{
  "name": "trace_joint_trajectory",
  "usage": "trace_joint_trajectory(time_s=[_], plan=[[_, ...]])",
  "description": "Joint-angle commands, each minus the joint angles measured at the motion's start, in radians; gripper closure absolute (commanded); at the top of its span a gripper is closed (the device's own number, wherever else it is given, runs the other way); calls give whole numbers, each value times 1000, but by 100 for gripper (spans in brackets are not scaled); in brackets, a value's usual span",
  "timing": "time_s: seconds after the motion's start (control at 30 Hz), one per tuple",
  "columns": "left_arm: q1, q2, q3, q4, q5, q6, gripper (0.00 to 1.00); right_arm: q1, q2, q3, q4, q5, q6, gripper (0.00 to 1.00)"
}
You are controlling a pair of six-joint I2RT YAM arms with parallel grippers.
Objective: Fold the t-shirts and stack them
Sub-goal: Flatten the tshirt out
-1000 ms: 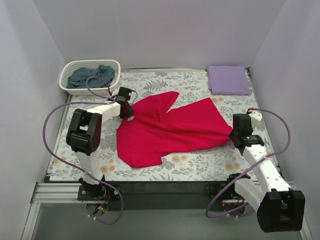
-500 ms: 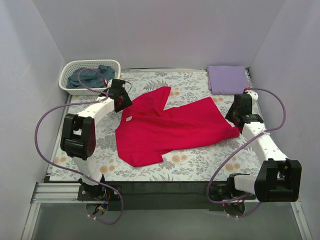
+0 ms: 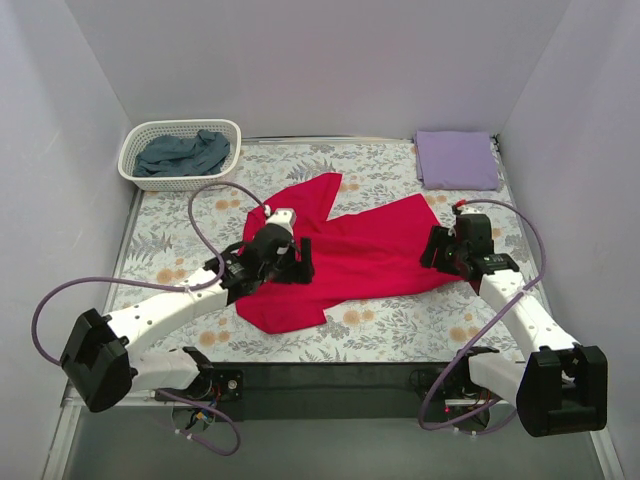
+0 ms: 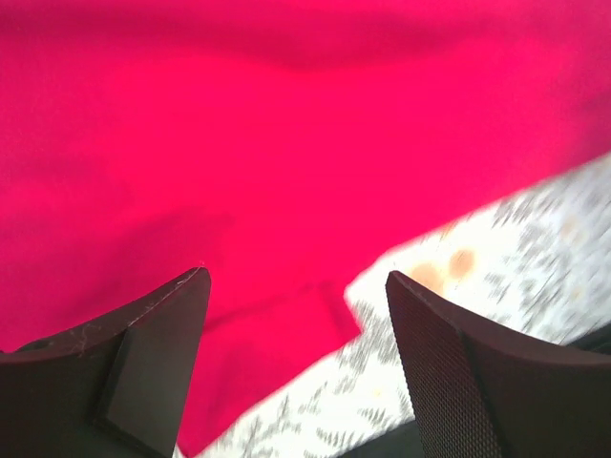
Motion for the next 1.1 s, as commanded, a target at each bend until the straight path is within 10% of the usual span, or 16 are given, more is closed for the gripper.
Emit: trace_joint_trajectory(time_s=[0.0, 0.23, 0.7, 1.07], plan=[[-91, 7, -63, -43, -11, -56, 30, 20, -38, -71, -7, -55, 12, 43], [-350, 194, 48, -38, -163, 97, 29, -8, -60, -129, -4, 92, 62, 41], [-442, 413, 98, -107, -246, 115, 42, -42, 4, -203, 145, 2, 138, 43], [-444, 403, 81, -150, -311, 70, 100, -43, 52, -220, 192, 20, 140, 51]])
